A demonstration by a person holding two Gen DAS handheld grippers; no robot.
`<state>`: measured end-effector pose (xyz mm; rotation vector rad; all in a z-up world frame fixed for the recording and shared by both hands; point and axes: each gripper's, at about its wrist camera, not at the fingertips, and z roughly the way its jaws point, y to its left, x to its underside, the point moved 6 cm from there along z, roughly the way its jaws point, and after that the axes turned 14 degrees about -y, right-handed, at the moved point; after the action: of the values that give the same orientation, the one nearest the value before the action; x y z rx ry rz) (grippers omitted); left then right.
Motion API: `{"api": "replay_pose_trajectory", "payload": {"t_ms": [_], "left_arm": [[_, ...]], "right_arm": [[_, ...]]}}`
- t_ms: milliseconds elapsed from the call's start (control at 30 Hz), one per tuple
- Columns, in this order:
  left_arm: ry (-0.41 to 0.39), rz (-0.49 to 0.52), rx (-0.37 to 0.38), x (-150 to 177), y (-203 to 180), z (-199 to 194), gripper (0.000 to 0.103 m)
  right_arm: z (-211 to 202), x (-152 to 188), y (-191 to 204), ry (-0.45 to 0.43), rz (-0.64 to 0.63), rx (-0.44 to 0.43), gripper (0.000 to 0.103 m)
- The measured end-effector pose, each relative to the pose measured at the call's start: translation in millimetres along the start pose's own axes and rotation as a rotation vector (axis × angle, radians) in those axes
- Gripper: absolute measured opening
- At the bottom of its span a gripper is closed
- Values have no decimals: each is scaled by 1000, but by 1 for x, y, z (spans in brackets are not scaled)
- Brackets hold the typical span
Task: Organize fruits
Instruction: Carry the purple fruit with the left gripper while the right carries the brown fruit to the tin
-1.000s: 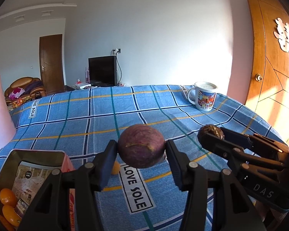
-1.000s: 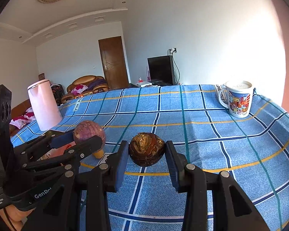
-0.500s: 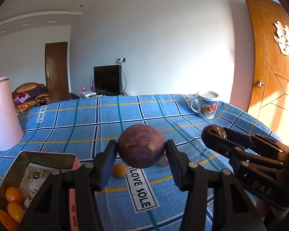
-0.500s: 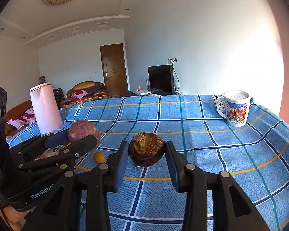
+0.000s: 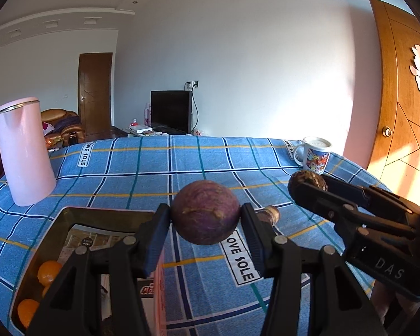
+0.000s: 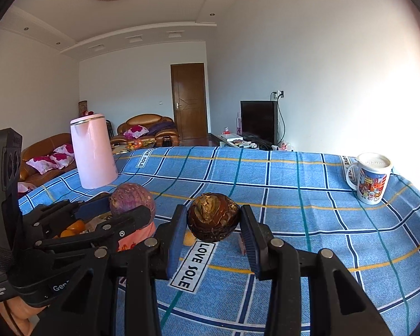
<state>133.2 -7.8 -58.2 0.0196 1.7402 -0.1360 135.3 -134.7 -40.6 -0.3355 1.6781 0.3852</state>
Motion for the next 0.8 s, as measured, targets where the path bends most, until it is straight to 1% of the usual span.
{"api": "replay_pose_trajectory", "payload": {"t_ms": [200, 400, 633, 800], "left_arm": [[7, -39, -36, -7, 33, -14, 54], [19, -70, -99, -12, 73, -22, 54], [78, -132, -149, 2, 112, -21, 54], [104, -156, -176, 11, 129, -22, 54]], "right_arm": [[14, 1, 26, 32, 7, -72, 41], [29, 5, 60, 65, -13, -149, 41], [46, 17, 99, 111, -50, -229, 41], [55, 33, 127, 159, -87, -283, 41]]}}
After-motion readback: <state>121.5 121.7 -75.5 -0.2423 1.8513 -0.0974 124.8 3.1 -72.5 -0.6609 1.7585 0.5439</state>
